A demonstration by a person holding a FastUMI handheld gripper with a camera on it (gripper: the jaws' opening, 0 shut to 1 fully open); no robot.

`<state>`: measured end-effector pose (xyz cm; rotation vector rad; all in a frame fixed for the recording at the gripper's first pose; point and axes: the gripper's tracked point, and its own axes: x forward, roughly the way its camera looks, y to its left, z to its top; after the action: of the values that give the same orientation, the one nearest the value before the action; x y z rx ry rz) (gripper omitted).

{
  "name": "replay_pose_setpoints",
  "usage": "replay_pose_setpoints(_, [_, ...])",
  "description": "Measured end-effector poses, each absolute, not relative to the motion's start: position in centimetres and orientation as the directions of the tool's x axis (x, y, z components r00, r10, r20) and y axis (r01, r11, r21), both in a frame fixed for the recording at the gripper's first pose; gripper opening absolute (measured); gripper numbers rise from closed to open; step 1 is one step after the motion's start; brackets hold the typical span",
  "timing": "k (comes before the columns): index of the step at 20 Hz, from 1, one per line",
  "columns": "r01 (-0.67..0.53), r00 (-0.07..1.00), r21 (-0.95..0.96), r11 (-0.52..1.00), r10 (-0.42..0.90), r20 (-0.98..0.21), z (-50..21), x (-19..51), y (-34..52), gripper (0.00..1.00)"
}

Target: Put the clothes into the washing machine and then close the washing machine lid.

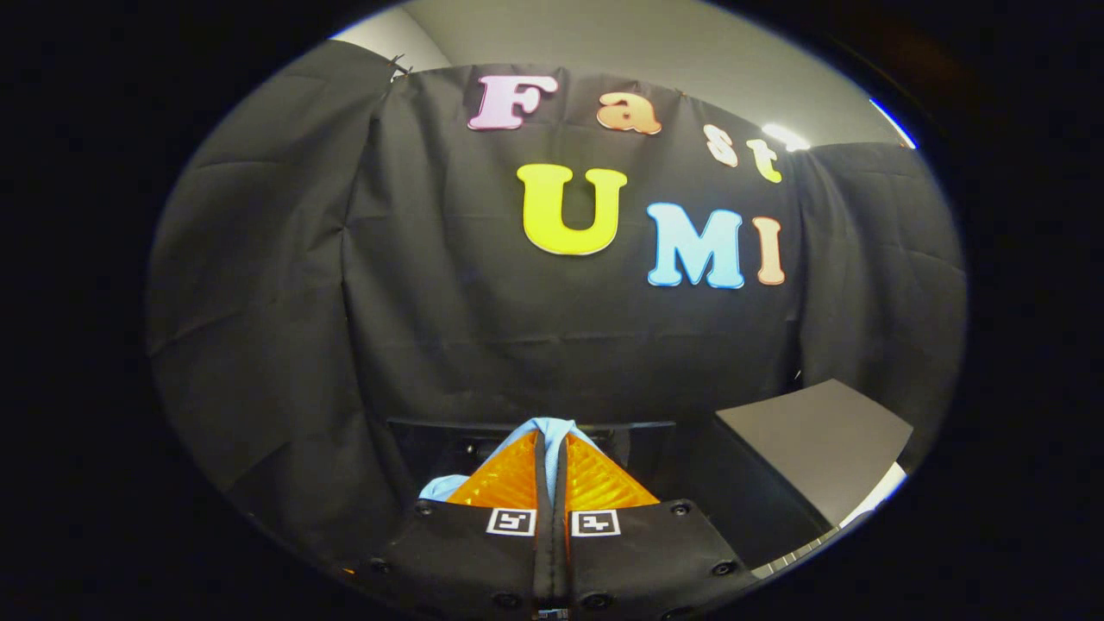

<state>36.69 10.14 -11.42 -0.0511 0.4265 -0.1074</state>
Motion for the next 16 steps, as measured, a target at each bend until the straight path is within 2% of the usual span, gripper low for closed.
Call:
replay_pose_setpoints(8, [0.063,0.827,-0.059,0.996,-0.085,-0.555,-22.6,36.7,10.9,0.01])
replay_pose_setpoints(16, [0.037,0.728,-0.028,0.999,-0.046,-0.684,-29.9,34.6,11.3,0.02])
